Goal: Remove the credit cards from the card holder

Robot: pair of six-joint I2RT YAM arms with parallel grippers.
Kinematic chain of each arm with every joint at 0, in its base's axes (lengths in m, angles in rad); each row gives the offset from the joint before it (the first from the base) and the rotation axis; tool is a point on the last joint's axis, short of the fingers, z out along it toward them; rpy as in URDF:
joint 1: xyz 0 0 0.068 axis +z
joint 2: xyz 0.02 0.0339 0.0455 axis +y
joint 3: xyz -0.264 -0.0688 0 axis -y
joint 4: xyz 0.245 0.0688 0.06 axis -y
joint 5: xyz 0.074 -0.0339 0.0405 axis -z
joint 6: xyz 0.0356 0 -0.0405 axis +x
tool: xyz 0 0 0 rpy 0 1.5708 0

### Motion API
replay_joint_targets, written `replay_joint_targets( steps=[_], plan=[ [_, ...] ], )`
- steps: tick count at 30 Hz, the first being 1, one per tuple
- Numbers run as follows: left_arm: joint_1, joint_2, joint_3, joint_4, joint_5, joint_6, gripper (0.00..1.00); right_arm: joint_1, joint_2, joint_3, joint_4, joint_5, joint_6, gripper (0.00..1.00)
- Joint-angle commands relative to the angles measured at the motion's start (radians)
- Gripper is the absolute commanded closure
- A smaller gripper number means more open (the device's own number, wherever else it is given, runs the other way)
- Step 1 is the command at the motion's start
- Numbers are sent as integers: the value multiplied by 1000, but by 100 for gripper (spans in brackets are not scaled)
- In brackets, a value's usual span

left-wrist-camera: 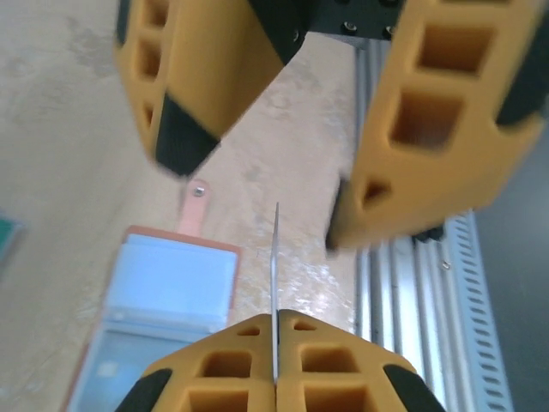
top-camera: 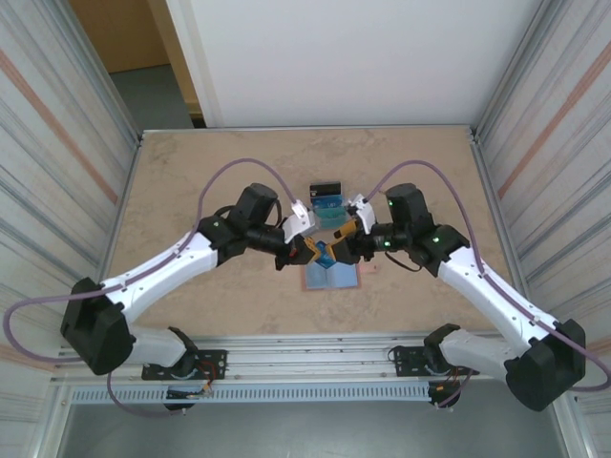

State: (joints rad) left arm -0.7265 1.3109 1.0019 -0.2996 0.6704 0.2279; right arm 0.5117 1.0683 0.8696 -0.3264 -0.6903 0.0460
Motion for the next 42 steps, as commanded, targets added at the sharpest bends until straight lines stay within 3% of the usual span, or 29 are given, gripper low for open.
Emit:
replay_joint_targets(
  steps=[1, 5, 11, 14, 17, 23, 31, 37, 39, 40, 42],
  plan=[
    [1, -126, -93, 193, -148, -162, 100, -55, -72, -100, 202, -50, 163, 37],
    [1, -233, -230, 411, -235, -328, 100, -78, -146, -225, 431, -56, 292, 31],
    [1, -293, -330, 601, -229, -468, 100, -73, -160, -326, 684, -92, 392, 32],
    [1, -296, -331, 628, -194, -494, 100, -64, -148, -336, 740, -109, 397, 35],
    [0, -297, -331, 653, -183, -519, 100, -46, -130, -323, 781, -134, 393, 44],
    [1, -292, -329, 697, -157, -543, 100, 5, -89, -283, 780, -134, 352, 47],
    [1, -288, -332, 705, -98, -535, 100, 20, -10, -244, 831, -180, 359, 64],
    [1, -282, -332, 696, -84, -520, 100, 25, -7, -235, 856, -224, 349, 98],
    [1, -279, -330, 680, -83, -509, 100, 27, -13, -235, 847, -248, 337, 100],
    [4, -279, -326, 668, -82, -502, 98, 27, -20, -233, 835, -254, 326, 100],
    [8, -285, -312, 634, -68, -475, 84, 28, -42, -232, 785, -241, 298, 100]
  ],
)
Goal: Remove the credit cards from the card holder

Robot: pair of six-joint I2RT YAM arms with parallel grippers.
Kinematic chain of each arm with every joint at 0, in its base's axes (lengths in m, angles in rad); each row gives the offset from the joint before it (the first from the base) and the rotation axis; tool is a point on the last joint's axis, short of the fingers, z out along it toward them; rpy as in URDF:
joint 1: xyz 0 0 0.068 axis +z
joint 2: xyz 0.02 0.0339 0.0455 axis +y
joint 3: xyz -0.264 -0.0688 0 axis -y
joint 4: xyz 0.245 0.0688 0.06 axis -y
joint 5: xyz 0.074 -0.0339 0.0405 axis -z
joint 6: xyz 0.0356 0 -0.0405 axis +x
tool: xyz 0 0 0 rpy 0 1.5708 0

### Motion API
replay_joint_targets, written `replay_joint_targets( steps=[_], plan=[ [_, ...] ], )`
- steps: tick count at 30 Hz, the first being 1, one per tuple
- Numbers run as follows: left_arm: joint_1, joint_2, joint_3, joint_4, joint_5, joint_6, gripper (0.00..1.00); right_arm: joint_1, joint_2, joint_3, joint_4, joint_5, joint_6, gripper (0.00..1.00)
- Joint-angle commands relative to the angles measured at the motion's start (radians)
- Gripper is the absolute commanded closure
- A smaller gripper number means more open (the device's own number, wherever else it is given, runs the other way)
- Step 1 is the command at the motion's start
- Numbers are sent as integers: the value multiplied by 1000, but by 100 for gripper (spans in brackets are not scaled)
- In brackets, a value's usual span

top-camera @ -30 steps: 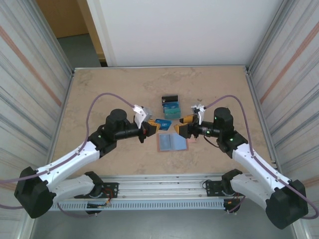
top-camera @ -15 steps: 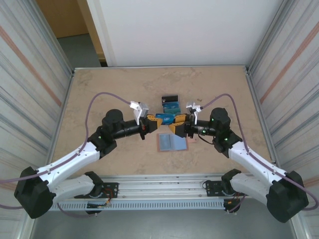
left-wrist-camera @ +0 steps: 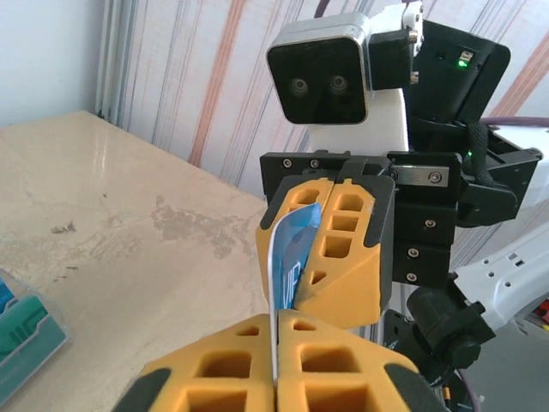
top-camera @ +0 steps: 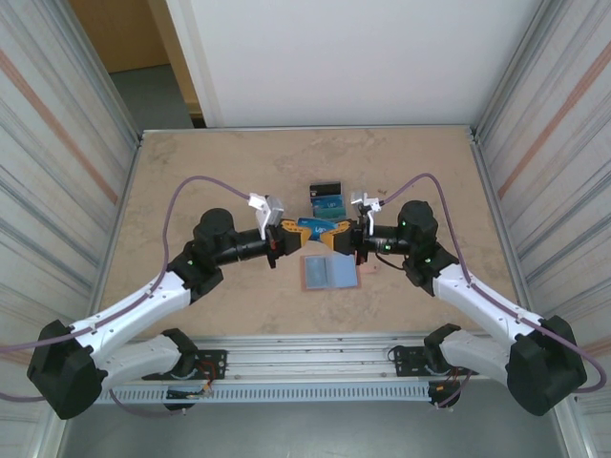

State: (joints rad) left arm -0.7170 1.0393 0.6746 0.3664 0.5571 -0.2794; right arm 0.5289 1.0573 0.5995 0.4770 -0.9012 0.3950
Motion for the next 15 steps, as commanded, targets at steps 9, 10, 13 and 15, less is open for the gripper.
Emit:
replay_joint_targets(
  steps=[9, 10, 13, 15],
  plan=[
    [19, -103, 170, -390, 70, 358, 44, 25, -106, 129, -440, 23, -268, 100],
    [19, -108, 191, -426, 72, 399, 42, 30, -106, 143, -488, 33, -293, 100],
    [19, -81, 285, -587, 68, 501, 42, 45, -98, 175, -588, 53, -343, 100],
    [19, -44, 347, -686, 56, 547, 43, 51, -88, 185, -620, 50, -360, 100]
  ],
)
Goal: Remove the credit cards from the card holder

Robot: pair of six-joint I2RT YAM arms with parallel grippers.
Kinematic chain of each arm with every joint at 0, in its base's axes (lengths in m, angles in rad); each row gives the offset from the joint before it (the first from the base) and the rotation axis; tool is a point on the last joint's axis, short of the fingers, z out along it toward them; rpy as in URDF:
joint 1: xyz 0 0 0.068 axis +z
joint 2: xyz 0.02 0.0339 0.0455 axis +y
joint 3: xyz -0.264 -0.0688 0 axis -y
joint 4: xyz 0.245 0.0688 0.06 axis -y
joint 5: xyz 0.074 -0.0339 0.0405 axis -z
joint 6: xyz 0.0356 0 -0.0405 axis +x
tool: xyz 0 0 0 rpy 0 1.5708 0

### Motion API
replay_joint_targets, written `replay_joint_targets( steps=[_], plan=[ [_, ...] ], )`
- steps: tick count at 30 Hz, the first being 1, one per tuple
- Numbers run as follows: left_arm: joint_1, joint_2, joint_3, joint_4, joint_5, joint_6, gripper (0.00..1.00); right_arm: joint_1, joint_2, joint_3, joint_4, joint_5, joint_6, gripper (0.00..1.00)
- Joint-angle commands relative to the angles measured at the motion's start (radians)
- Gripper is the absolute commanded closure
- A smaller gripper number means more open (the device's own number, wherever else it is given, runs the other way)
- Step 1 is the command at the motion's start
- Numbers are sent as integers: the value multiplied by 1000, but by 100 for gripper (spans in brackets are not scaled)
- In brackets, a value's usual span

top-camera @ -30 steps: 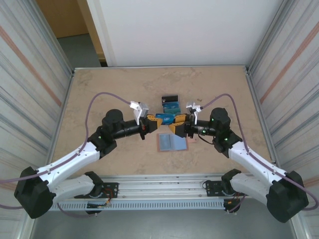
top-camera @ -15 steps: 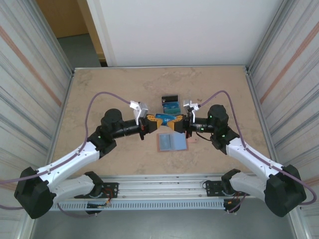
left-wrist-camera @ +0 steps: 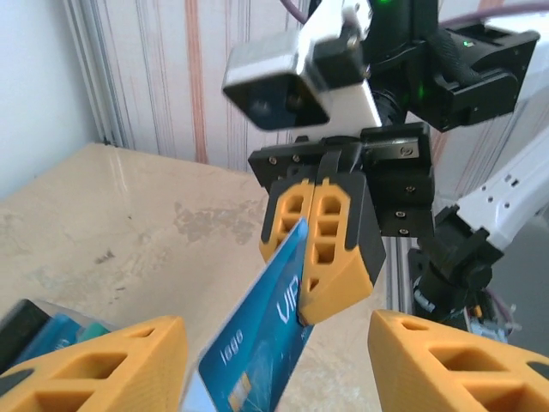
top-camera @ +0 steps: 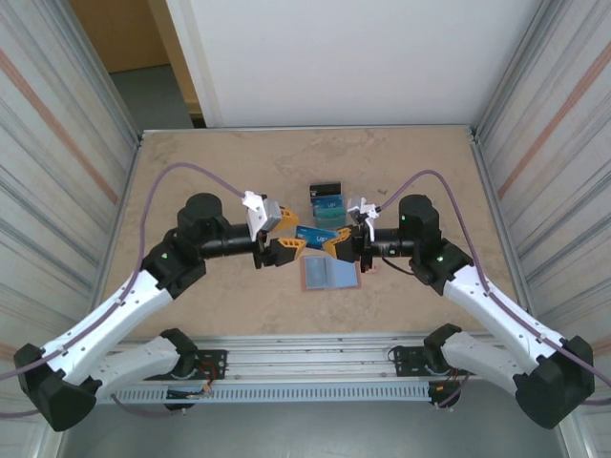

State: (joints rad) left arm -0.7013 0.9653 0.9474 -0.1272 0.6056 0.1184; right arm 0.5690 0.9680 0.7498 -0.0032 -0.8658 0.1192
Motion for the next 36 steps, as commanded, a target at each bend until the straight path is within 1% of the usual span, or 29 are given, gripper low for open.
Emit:
replay_joint_targets(
  steps=[1, 4, 6, 7, 13, 17, 20, 22, 24, 25, 27, 28, 29, 30, 32, 33, 36],
  plan=[
    [3, 56, 106, -241, 4, 166, 43, 13, 6, 38, -149, 12, -89, 100],
    [1, 120, 184, -358, 26, 219, 44, 17, 17, 46, -170, 5, -101, 100],
    [-8, 151, 216, -401, 42, 245, 45, 21, 17, 56, -186, 9, -109, 100],
    [-13, 165, 228, -416, 43, 254, 45, 23, 45, 63, -196, 8, -114, 100],
    [-35, 246, 282, -486, 76, 293, 48, 33, 77, 90, -226, -2, -136, 100],
    [-55, 295, 306, -518, 60, 310, 53, 41, 90, 101, -240, -6, -147, 100],
    [-59, 326, 318, -532, 63, 318, 63, 43, 95, 108, -245, -10, -151, 100],
    [-62, 340, 321, -534, 66, 320, 73, 43, 97, 109, -248, -9, -151, 100],
    [-63, 349, 324, -534, 70, 322, 89, 43, 96, 109, -249, -7, -153, 100],
    [-63, 353, 324, -531, 68, 322, 94, 43, 95, 108, -251, -3, -153, 100],
    [-61, 351, 317, -514, 58, 318, 100, 43, 92, 106, -254, 9, -152, 100],
    [-63, 351, 311, -503, 50, 315, 100, 43, 91, 106, -254, 17, -150, 96],
    [-62, 347, 306, -489, 37, 311, 100, 42, 89, 106, -254, 31, -143, 89],
    [-61, 346, 300, -477, 21, 310, 100, 39, 85, 105, -257, 49, -137, 79],
    [-56, 344, 288, -450, -10, 310, 100, 33, 80, 102, -261, 82, -127, 55],
    [-53, 345, 281, -435, -28, 308, 100, 30, 76, 99, -264, 93, -125, 50],
    [-36, 363, 268, -390, -98, 310, 100, 21, 56, 84, -259, 122, -106, 40]
  ],
)
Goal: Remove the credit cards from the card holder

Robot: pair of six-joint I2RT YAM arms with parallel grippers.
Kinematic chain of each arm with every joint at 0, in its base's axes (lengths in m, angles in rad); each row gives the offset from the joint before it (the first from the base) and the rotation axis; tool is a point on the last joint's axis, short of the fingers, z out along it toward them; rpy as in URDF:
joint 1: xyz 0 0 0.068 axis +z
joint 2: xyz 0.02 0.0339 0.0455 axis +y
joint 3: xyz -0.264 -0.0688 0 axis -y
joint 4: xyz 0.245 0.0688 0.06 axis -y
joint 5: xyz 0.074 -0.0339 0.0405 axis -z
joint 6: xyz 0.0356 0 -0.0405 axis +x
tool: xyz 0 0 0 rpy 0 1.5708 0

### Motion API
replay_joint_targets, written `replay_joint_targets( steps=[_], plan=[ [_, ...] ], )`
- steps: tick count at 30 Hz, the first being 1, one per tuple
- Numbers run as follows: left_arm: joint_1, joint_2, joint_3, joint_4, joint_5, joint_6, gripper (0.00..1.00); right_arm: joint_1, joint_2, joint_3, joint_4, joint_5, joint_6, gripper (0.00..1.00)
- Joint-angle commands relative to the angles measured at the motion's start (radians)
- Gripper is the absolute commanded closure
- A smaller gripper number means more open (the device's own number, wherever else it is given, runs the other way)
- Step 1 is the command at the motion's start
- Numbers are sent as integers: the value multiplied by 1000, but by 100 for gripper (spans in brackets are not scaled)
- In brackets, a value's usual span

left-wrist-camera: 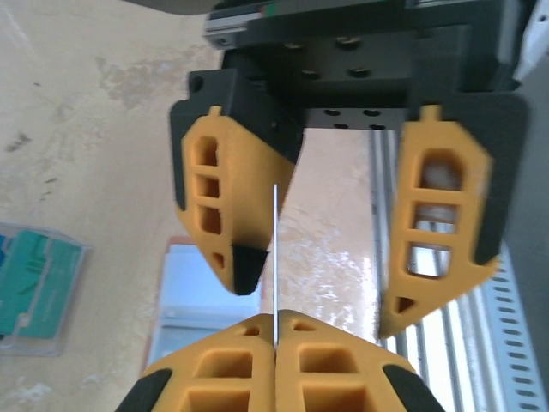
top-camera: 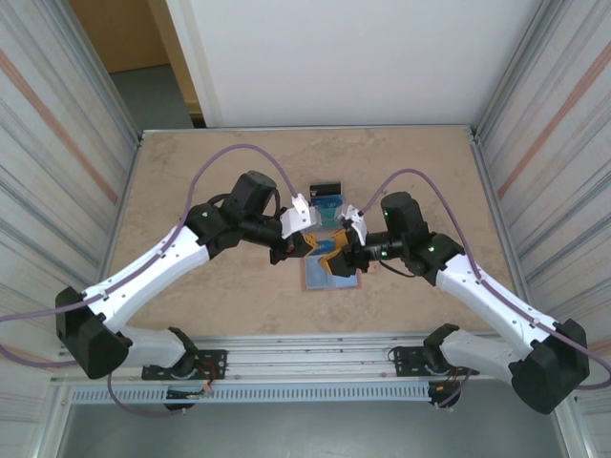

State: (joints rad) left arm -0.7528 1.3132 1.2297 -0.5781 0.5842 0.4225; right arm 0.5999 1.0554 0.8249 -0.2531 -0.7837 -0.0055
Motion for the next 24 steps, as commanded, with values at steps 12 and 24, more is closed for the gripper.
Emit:
replay_joint_targets(
  steps=[12, 24],
  plan=[
    [158, 163, 26, 209, -34, 56, 100, -115, -194, -36, 27, 226, 172, 1],
    [214, 460, 246, 224, 23, 188, 100, -167, -302, -12, 12, 704, 361, 1]
  ],
)
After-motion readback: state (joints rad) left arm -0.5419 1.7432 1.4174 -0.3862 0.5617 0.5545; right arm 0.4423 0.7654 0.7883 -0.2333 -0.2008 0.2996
